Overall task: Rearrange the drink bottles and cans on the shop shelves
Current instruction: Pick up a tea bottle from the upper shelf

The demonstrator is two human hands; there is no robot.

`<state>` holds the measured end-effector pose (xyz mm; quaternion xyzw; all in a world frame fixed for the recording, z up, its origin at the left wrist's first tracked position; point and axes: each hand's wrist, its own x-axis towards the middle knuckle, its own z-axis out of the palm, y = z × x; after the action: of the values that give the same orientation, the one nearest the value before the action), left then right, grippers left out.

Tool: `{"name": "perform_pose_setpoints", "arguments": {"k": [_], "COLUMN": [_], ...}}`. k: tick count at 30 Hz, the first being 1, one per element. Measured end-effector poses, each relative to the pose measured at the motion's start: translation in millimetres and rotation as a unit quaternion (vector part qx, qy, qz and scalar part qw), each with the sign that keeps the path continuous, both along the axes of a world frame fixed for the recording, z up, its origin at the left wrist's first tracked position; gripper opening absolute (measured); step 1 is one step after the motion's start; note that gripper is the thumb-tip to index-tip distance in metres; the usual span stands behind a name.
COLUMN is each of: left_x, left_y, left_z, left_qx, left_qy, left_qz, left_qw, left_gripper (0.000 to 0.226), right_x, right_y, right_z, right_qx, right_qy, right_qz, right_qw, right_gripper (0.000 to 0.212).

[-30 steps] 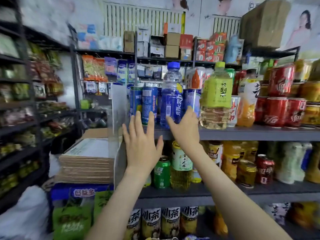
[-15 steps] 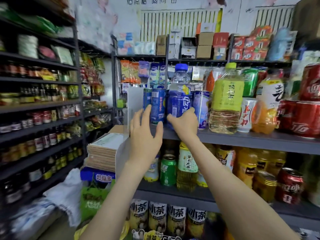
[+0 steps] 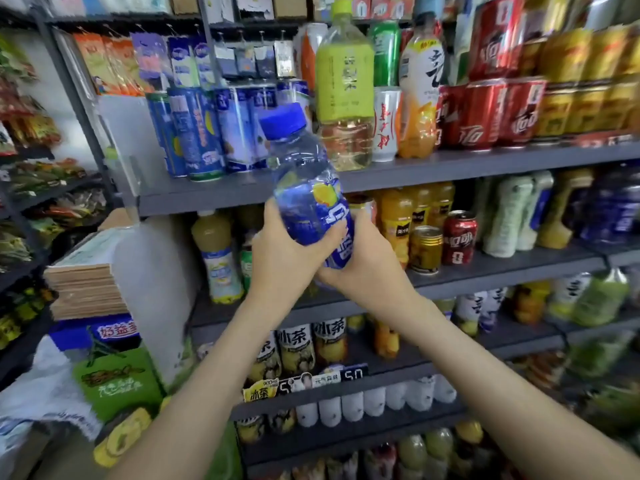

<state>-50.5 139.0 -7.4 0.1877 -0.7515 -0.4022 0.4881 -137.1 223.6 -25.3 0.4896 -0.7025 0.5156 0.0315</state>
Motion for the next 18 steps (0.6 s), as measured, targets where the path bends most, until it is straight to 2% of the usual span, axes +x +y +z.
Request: {"name": "perform_pose_setpoints", "arguments": {"k": [3,5,9,11,18], "left_x": [-22.8,-45.8,-93.6,-118.8,-230.9], "left_y": [14.0,26.1,60.1,80.2,180.0], "left_z": [-17.7,-27.9,-45.3,-53.1,-72.9], "left_qx": [0.057,0.114,0.158,0.172,0.172], "left_qy": [-0.031,-0.049,-0.085,-0.108,-0.174], "left_qz": [-0.100,-0.178,-0.283,-0.319,-0.420], "left_qw": [0.993,0.976,0.942,0.926,0.874], "left_gripper": [0.038,0.034,0.031,0.030,0.055], "right_x": [-17.3,-31.9,-71.4,-94.8,-194.5], "right_y": [34.8,59.3,107.1,133.2,249.9], "right_z": [-8.8,-12.3,-25.5,-34.6,-60.3], "right_qx": [0.026,0.032,0.044,0.069,0.085], "right_qy": [-0.068,-0.097,-0.132,-0.142,-0.167], "right_qz": [0.018,0.005,-0.035,-0.072,-0.166], "right_qw": [0.997,0.995,0.990,0.985,0.968], "right_gripper": [0.057,0.054,0.033,0.043,0.054]}}
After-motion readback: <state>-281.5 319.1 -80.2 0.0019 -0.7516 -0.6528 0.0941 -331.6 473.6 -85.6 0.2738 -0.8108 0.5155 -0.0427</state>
